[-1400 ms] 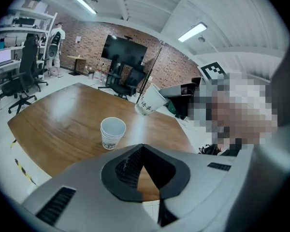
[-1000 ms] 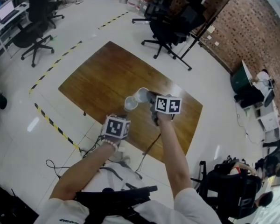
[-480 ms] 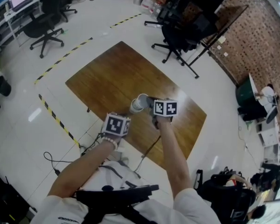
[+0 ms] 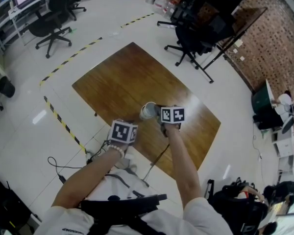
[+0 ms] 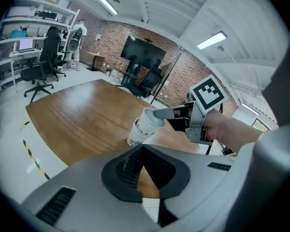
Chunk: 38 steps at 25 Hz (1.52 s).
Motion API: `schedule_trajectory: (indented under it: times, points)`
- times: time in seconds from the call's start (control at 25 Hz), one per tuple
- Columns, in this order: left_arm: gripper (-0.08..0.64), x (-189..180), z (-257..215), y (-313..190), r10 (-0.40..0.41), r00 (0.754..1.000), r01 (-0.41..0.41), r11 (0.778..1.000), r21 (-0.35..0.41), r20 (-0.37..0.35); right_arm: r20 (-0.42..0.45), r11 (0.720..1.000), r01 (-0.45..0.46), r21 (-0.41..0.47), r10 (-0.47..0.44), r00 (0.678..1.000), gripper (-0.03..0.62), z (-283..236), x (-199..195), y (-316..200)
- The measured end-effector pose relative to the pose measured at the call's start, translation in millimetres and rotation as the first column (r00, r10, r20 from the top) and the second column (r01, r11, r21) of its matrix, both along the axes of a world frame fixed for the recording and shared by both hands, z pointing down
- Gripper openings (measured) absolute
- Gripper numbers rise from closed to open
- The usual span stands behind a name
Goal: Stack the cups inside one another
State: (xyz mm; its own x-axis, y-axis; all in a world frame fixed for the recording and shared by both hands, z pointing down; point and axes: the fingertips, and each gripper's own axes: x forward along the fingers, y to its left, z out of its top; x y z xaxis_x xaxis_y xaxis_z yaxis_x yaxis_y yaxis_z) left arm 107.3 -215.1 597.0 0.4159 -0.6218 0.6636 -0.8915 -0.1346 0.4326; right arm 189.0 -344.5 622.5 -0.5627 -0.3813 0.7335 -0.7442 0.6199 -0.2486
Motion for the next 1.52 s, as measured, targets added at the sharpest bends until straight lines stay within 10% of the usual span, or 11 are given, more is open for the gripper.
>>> schedule_trajectory:
  times: [0.84, 1.12, 1.52]
  points:
    - [-0.003, -23.4, 13.1, 3.5, -0.048, 0.999, 0.048, 0.998, -0.027, -0.009, -0.085, 0.998, -0.022, 0.052, 0.027, 0.996, 0.121, 13.7, 3.0, -4.6]
    - [-0.003, -18.7, -10.0, -15.1, -0.028, 0.997, 0.030, 0.999, 0.029, -0.067, 0.132, 0.978, -0.169, 0.127, 0.152, 0.980, 0.101, -59.4, 27.0, 7.1]
    - [-0.005, -22.1, -68.5, -17.1, 0.129, 0.988, -0.106, 0.966, 0.235, -0.083, 0.366, 0.885, -0.424, 0.193, 0.336, 0.868, 0.000, -112.3, 73.3, 53.8]
